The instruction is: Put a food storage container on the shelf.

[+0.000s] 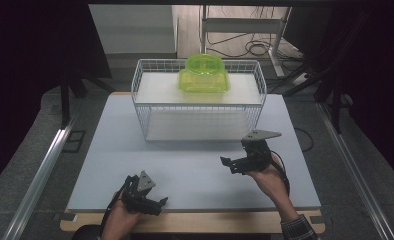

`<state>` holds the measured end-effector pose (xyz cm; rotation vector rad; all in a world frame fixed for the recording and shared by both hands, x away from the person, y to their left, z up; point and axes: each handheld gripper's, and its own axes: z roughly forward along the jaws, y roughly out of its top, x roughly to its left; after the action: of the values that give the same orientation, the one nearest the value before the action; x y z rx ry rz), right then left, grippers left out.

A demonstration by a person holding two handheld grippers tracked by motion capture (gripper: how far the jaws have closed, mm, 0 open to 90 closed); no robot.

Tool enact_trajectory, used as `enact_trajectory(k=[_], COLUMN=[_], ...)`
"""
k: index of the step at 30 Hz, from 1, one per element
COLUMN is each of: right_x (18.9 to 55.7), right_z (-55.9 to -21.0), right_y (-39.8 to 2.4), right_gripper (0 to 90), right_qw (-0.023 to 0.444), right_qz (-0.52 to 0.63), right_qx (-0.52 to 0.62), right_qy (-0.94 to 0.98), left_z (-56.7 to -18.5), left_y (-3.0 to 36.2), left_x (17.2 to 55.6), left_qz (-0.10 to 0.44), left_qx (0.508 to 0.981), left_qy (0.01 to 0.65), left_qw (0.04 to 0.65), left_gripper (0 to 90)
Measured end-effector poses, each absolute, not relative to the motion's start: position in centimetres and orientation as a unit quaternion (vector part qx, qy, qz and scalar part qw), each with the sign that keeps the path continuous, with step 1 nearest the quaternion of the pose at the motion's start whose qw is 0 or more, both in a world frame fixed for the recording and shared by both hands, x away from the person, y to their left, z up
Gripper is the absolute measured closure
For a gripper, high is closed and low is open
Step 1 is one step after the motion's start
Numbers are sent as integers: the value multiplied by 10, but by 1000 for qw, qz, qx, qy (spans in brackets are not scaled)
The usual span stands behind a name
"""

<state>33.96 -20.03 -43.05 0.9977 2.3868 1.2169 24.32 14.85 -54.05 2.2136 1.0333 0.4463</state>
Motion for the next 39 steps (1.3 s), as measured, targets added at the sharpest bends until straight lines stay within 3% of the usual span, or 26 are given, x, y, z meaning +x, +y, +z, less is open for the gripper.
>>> enact_trajectory(k=[39], right_x=[303], right_z=[-500], right_y=[-241], right_gripper=[11], right_qw=[135], right_qz=[387], right_qx=[386], right_qy=[827], left_z=[-542], left_y=[144], left_x=[242], left_qz=[177], left_qx=[846], left_qy=[384], left_qw=[325], left_gripper=[11])
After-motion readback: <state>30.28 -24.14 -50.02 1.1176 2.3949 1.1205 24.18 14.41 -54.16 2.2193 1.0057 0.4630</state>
